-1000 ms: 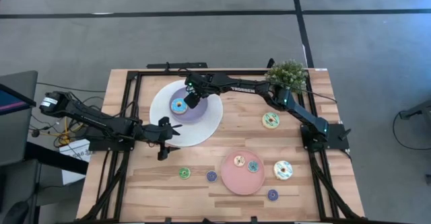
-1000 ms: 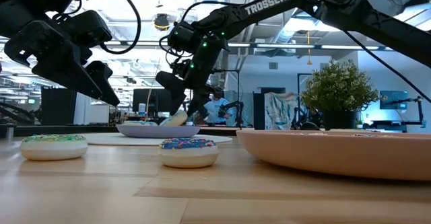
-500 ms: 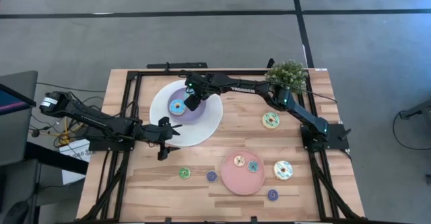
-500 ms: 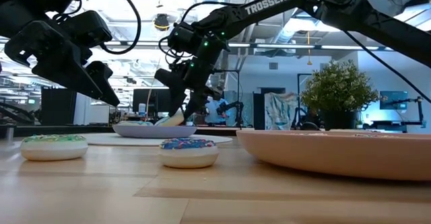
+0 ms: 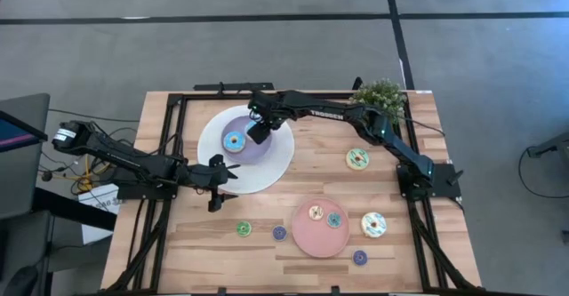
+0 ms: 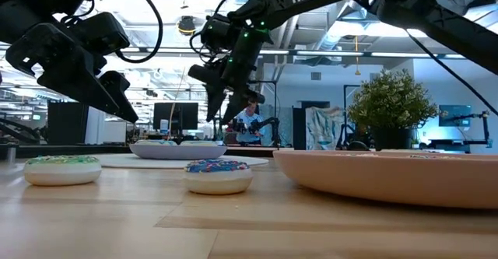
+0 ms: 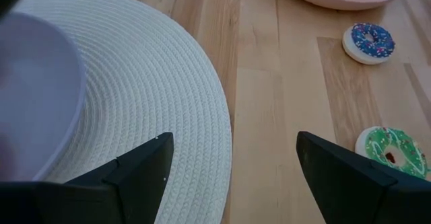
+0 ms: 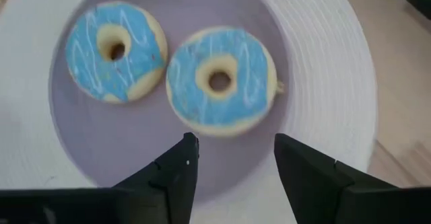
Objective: Pick & Place donuts
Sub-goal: Put the small blue donut on the pink plate
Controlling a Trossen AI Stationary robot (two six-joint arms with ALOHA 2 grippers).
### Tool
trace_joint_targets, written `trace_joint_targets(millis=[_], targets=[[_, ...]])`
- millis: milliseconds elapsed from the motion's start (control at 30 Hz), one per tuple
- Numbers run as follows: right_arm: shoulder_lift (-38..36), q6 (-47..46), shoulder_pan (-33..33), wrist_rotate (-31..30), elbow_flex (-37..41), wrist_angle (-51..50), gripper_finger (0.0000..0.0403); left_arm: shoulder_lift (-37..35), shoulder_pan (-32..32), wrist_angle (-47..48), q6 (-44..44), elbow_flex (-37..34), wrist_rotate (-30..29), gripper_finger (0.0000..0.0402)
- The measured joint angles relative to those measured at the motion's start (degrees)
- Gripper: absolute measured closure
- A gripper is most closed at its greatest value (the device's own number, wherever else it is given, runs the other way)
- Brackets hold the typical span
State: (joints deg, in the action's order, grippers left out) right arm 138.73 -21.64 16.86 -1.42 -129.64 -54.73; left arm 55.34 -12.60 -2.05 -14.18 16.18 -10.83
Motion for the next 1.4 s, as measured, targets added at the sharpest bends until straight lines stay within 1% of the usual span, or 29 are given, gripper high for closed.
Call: trace_joint_targets(millis=[100, 300, 400, 533, 633, 733, 800, 933, 1067, 1233, 1400], targets=[[-0.9, 1.1, 0.0, 0.0, 0.0, -1.4, 0.0217, 0.0, 0.0, 0.0, 0.0, 0.0, 0.0, 0.0093], [-2.9, 5.0, -1.6, -0.2, 0.1, -13.6, 0.0228, 0.0, 0.0, -0.5, -0.2, 0.0, 0.0, 0.0093], [-3.7, 6.6, -3.2, -0.2, 0.1, -18.1, 0.0236, 0.0, 0.0, -0.5, -2.3, 0.0, 0.0, 0.0093], [-5.6, 8.1, -6.5, -1.6, 1.1, -20.0, 0.0245, 0.0, 0.0, -0.9, -6.4, 0.0, 0.0, 0.0093], [-8.1, 8.3, -9.2, -1.8, 4.9, -19.4, 0.0252, 0.0, 0.0, -2.0, -6.5, 0.0, 0.0, 0.0093], [-13.0, 7.3, -12.3, -3.3, 12.3, -17.1, 0.0258, 0.0, 0.0, -2.6, -5.4, 0.0, 0.0, 0.0093], [-17.5, 5.2, -14.4, -3.5, 19.2, -14.7, 0.0262, 0.0, 0.0, -2.6, -5.1, 0.0, 0.0, 0.0093], [-28.5, -0.9, -19.4, -3.5, 35.8, -5.5, 0.0266, 0.0, 0.0, -2.8, -5.0, 0.0, 0.0, 0.0093], [-41.0, -9.5, -25.1, -4.2, 52.9, 6.2, 0.0266, 0.0, 0.0, -3.8, -5.0, 0.0, -0.4, 0.0093], [-54.1, -20.7, -32.4, -10.1, 69.7, 17.0, 0.0265, 0.0, 0.0, -7.1, -5.0, 0.1, -0.4, 0.0093], [-63.6, -29.4, -38.6, -16.9, 80.2, 20.1, 0.0268, 0.0, 0.0, -12.9, -5.4, 0.1, -0.5, 0.0093]])
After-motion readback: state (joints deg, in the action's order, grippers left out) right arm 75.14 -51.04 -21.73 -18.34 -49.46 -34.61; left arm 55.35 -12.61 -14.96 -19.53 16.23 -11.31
